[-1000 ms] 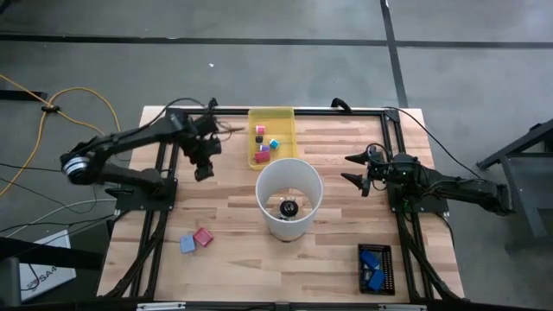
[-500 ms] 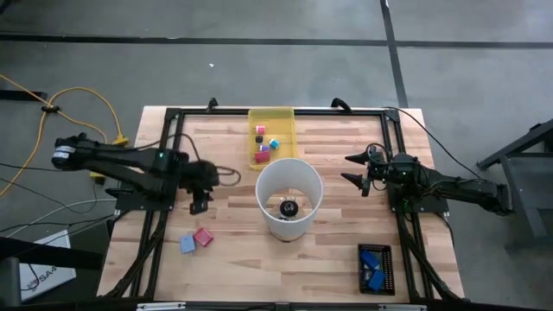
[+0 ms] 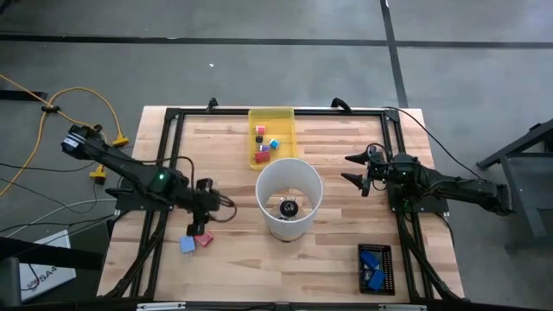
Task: Pick & Place Office items
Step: Put the red charger adapter into the yellow bin
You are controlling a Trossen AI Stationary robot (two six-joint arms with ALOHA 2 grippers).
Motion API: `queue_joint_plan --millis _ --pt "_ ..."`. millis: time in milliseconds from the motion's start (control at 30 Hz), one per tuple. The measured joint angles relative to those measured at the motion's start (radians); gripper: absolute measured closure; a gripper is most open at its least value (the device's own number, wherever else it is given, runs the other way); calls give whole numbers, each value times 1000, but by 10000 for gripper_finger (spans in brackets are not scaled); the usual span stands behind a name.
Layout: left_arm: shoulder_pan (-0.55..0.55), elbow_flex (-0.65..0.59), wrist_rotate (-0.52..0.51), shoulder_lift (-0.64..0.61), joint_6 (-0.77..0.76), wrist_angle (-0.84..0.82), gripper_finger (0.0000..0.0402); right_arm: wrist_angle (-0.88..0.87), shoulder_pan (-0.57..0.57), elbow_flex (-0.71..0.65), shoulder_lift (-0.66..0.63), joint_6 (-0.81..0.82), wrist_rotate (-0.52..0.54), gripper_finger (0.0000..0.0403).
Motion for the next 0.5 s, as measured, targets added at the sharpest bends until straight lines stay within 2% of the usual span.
queue_joint_plan --millis 233,500 --pt "-91 0 14 85 7 101 239 0 0 0 0 0 0 78" --pt "-187 0 43 120 15 113 239 0 0 0 0 0 0 78"
